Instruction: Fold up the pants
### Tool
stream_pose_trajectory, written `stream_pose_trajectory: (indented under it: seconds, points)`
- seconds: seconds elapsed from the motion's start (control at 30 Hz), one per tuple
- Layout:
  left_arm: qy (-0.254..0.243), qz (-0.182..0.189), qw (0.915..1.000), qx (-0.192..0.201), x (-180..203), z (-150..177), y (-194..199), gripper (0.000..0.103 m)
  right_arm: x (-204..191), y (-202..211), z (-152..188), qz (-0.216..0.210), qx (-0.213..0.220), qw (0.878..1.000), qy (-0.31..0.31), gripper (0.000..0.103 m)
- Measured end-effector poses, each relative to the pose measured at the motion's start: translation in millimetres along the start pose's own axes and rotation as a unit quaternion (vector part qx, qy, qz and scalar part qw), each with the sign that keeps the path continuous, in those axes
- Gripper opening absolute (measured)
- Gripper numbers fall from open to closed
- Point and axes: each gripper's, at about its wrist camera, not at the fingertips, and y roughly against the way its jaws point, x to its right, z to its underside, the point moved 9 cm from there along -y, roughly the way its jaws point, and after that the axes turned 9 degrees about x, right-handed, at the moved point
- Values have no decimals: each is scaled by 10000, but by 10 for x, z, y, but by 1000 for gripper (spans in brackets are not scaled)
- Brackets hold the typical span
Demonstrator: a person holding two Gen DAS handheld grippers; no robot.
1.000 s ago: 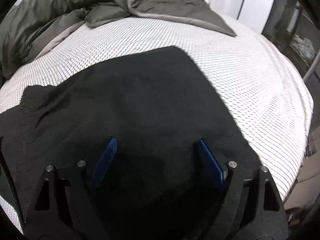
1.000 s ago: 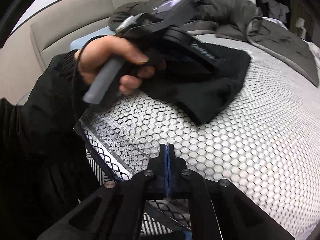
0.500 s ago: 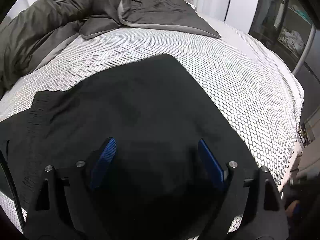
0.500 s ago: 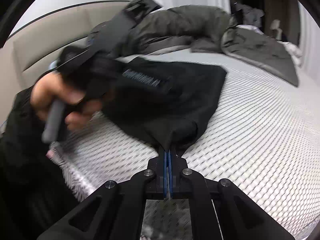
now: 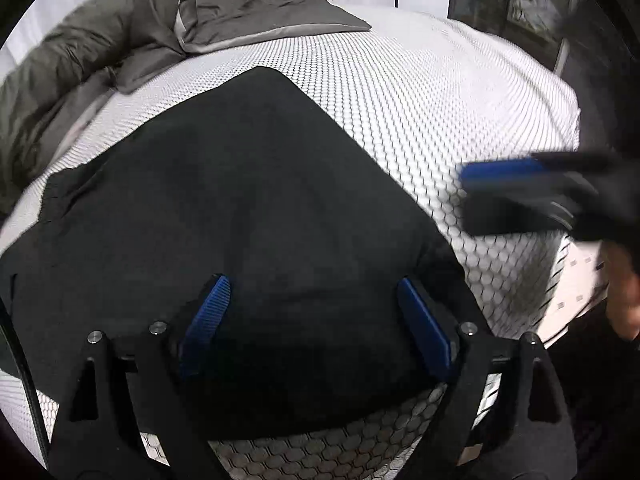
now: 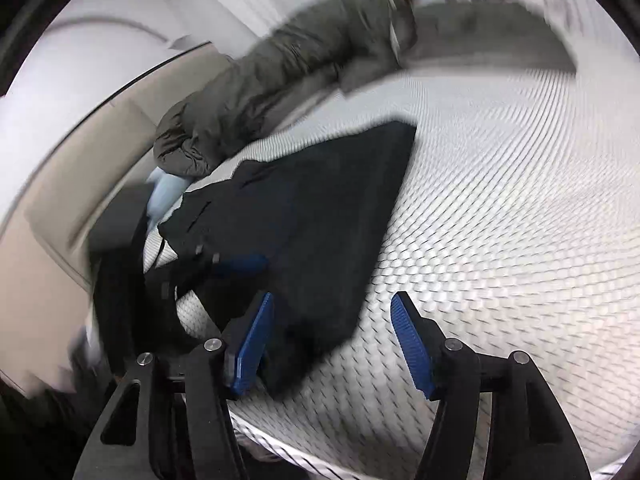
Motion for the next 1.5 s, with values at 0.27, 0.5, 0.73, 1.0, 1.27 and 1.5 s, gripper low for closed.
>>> stream_pose_trajectory:
  seconds: [0.27, 0.5, 0.73, 1.0, 1.27, 1.5]
  points:
    - [156, 204, 9996, -84, -41, 97, -28, 85, 240, -975, -443, 175, -717, 9966, -363, 25]
    - [202, 348, 9991, -124, -72, 103, -88, 85, 684, -1518, -1307, 386, -401, 9964, -641, 13]
    - [454, 609, 9971, 68, -180, -30, -70, 89, 821, -1739, -1743, 613, -253, 9963, -555, 29]
    - [1175, 247, 9903, 700, -896, -130, 440, 89, 689, -800, -966, 241, -192, 9945, -1001, 67]
    - [2310, -674, 9666, 883, -2178, 203, 676, 89, 553, -1124, -999, 199, -462, 9981, -352, 5]
    - [2792, -779, 9556, 533, -2625, 438, 402, 88, 1103, -1052, -1578, 1298, -55, 9901, -531, 44]
